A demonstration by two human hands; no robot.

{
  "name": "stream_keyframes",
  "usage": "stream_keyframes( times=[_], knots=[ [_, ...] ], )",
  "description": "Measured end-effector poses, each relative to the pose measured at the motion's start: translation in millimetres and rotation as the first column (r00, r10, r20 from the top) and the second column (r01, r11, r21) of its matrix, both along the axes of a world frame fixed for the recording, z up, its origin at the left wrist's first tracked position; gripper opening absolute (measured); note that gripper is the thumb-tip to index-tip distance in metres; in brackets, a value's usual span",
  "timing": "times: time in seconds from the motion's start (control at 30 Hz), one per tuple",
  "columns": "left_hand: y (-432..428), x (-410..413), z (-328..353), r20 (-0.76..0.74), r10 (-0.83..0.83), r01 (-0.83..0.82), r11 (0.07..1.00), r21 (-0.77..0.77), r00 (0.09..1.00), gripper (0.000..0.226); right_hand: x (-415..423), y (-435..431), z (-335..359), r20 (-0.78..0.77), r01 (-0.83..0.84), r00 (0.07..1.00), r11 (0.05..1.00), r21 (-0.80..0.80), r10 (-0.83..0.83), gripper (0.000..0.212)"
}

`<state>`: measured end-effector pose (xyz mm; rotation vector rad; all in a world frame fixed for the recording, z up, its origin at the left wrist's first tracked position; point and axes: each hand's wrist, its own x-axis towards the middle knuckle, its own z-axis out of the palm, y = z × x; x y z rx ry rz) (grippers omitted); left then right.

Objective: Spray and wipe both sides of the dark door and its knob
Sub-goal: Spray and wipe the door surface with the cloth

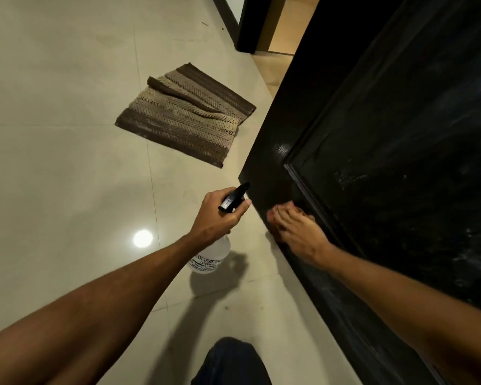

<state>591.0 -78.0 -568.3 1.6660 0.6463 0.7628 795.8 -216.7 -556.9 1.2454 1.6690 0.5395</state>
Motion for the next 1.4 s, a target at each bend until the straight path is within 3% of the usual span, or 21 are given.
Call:
stream_keyframes(
  times=[0.07,0.13,0.23,0.3,0.33,0.43,0.5,0.57,0.67,0.77,0.87,0.93,1.07,1.13,1.27,1.4],
  knots=[
    [-15.1,-6.9,-4.1,-0.025,0.012,-0.012,1.0,-0.007,1.0,0.036,0.8,24.6,19.4,-0.03,0.011,1.0,0.983,0.183,-0.006,0.065],
    [-26.4,-11.1,-8.1,-0.031,0.021,-0.022,0.999,-0.029,0.999,0.038,-8.4,31.3,29.1,-0.059,0.069,0.997,0.972,0.223,-0.057,0.065],
    [-44.6,-12.9,-8.5,-0.03,0.018,-0.019,0.998,-0.058,0.999,0.027,-20.9,-18.6,-5.2,-0.042,0.046,0.998,0.998,0.034,-0.044,0.058],
    [-48.9,-12.1,-4.2,-0.045,0.017,-0.02,0.998,-0.057,0.999,0.032,-19.9,-51.7,-18.5,-0.039,0.043,0.998,0.99,-0.131,-0.049,0.056],
    [-48.9,-11.5,-1.9,-0.057,0.01,-0.013,0.999,-0.051,0.998,0.034,-16.4,-49.9,-14.5,-0.046,0.037,0.998,0.991,-0.126,-0.043,0.055],
    [-51.9,-12.4,-0.5,-0.064,-0.004,0.002,1.0,-0.02,0.998,0.035,-14.7,-13.8,4.0,-0.08,0.049,0.996,0.991,0.124,-0.039,0.06],
    [-59.8,-12.7,-2.8,-0.063,-0.025,0.025,1.0,-0.001,0.998,0.027,-22.0,-11.7,2.3,-0.112,0.09,0.991,0.979,0.183,-0.07,0.061],
    [-68.6,-12.7,2.3,-0.053,-0.046,0.046,0.999,-0.014,0.998,0.016,-26.8,-46.6,-25.0,-0.106,0.107,0.989,0.991,0.079,-0.098,0.059],
    [-72.5,-10.9,11.9,-0.074,-0.072,0.07,0.997,-0.033,0.995,0.016,-24.3,-109.8,-49.7,-0.137,0.085,0.986,0.992,-0.091,-0.097,0.058],
    [-72.1,-5.7,14.6,-0.071,-0.105,0.105,0.994,0.001,0.992,0.021,-13.7,-91.2,-25.9,-0.083,-0.025,0.996,0.997,0.074,0.031,0.065],
    [-83.6,-3.7,9.6,-0.079,-0.118,0.119,0.993,0.003,0.99,0.024,-15.5,-62.7,-0.6,-0.171,0.059,0.985,0.955,0.291,-0.009,0.058],
    [-90.2,-3.1,14.3,-0.078,-0.123,0.123,0.992,-0.007,0.989,0.022,-20.5,-78.5,-8.4,-0.176,0.145,0.979,0.956,0.255,-0.101,0.059],
    [-89.1,-4.7,29.4,-0.066,-0.122,0.122,0.992,0.002,0.99,0.02,-22.9,-159.8,-36.0,-0.146,0.17,0.974,0.985,-0.027,-0.172,0.059],
    [-91.4,-10.2,38.4,-0.079,-0.126,0.125,0.992,-0.009,0.989,0.018,-16.3,-163.6,-12.8,-0.202,0.136,0.97,0.99,-0.024,-0.138,0.055],
    [-91.7,-22.7,68.6,-0.098,-0.108,0.105,0.994,-0.034,0.989,0.017,-27.7,-145.5,44.0,-0.219,0.287,0.937,0.957,0.047,-0.271,0.042],
    [-99.6,-27.6,96.4,-0.049,-0.143,0.143,0.99,-0.003,0.988,0.019,-55.4,-221.3,20.5,-0.189,0.417,0.892,0.909,-0.012,-0.412,0.061]
  ],
)
